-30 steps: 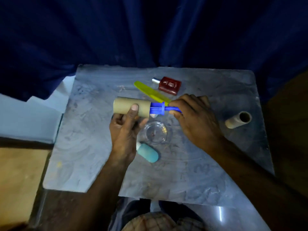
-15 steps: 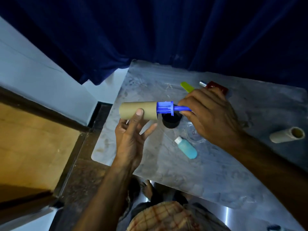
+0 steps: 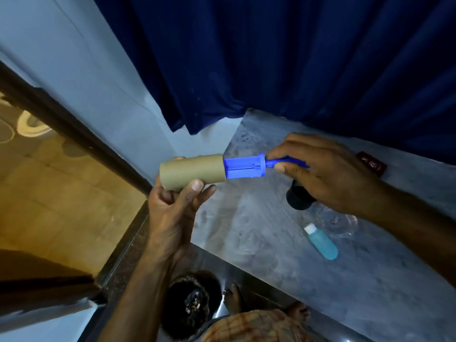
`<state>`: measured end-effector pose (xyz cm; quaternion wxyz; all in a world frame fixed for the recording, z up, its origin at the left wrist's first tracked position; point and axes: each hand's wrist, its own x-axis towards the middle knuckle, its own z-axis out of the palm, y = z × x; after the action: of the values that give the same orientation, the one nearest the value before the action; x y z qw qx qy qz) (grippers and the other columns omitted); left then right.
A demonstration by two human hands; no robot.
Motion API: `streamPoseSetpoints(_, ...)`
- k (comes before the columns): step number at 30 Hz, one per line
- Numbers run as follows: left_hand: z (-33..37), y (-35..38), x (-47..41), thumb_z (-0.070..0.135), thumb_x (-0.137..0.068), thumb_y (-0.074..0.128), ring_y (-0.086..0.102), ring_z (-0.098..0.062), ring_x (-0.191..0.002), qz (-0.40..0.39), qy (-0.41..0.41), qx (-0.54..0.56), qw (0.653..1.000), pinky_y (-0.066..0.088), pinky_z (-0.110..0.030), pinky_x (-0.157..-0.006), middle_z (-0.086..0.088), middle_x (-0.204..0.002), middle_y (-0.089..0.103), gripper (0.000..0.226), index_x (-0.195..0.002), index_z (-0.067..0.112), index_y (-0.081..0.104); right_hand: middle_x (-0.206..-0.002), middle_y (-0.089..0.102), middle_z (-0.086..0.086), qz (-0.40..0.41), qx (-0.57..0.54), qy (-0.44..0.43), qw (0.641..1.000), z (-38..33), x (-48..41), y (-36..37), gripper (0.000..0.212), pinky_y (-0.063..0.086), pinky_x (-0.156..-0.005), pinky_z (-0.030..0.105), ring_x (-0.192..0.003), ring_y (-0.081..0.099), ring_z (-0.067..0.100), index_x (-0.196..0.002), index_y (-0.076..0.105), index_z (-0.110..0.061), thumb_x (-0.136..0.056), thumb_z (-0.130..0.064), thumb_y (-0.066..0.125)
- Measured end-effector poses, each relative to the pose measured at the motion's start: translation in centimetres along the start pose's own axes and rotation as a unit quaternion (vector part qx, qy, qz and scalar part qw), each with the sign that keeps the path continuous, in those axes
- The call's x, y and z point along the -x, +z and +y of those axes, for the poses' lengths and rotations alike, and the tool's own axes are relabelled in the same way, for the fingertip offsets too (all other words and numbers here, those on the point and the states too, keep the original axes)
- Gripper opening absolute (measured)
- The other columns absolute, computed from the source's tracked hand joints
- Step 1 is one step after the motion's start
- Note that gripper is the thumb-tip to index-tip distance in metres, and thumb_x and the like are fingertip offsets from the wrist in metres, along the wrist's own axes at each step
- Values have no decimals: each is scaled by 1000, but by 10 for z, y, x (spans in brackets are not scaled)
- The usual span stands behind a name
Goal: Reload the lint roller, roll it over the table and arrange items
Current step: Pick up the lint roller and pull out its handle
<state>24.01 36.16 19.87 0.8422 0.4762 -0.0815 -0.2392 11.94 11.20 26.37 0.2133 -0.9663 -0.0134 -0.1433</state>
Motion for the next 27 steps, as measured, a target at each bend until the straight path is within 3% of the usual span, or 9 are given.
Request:
streamPoseSetpoints(4,24,-20,9,20,-73,93,74,-19,-104,48,-3,59,997,64,-35,-83,-7,-114,70,61,-124,9,62,-96,66,0,83,108,-125,983,-17,-29,5,18,44,-82,43,-88,60,25,-107,72,-16,-102,-24,56)
streamPoseSetpoints(6,29,-29,16,22,-70,95,75,-16,-102,90,-8,112,990,64,-32,-78,-5,-110,73,49,-112,14,70,-96,68,6,133,150,-172,965,-25,-39,17,18,44,-78,46,-85,60,30,-105,73,-11,-102,-21,59)
streamPoseSetpoints(8,31,-39,24,20,-81,87,76,-14,-99,127,-10,155,980,64,-30,-74,-4,-109,76,36,-113,17,71,-96,69,10,153,148,-197,957,-35,-48,33,16,45,-75,48,-83,60,32,-104,73,-7,-101,-18,62)
streamPoseSetpoints(11,26,-55,35,17,-92,71,78,-12,-94,175,-12,173,969,64,-28,-71,-2,-106,78,25,-118,16,69,-97,68,11,138,131,-219,957,-48,-60,59,15,45,-74,48,-83,60,33,-103,73,-5,-100,-16,63)
streamPoseSetpoints(16,15,-95,52,15,-88,73,78,-15,-96,254,4,159,954,64,-30,-73,-2,-107,79,31,-118,17,65,-99,69,9,103,133,-261,950,-73,-81,107,11,42,-83,43,-87,61,29,-102,72,-8,-93,-6,66)
streamPoseSetpoints(21,2,-148,77,20,-88,77,76,-18,-112,345,3,179,921,64,-30,-77,-5,-123,77,31,-118,21,70,-100,67,5,67,78,-275,956,-98,-94,176,18,44,-99,41,-92,62,27,-103,71,-11,-95,0,59)
streamPoseSetpoints(27,-23,-200,107,27,-86,75,78,-14,-101,447,0,214,868,63,-26,-75,-8,-120,78,42,-127,18,67,-98,64,2,35,30,-279,959,-122,-93,259,19,42,-108,40,-92,62,28,-103,69,-14,-94,-1,60)
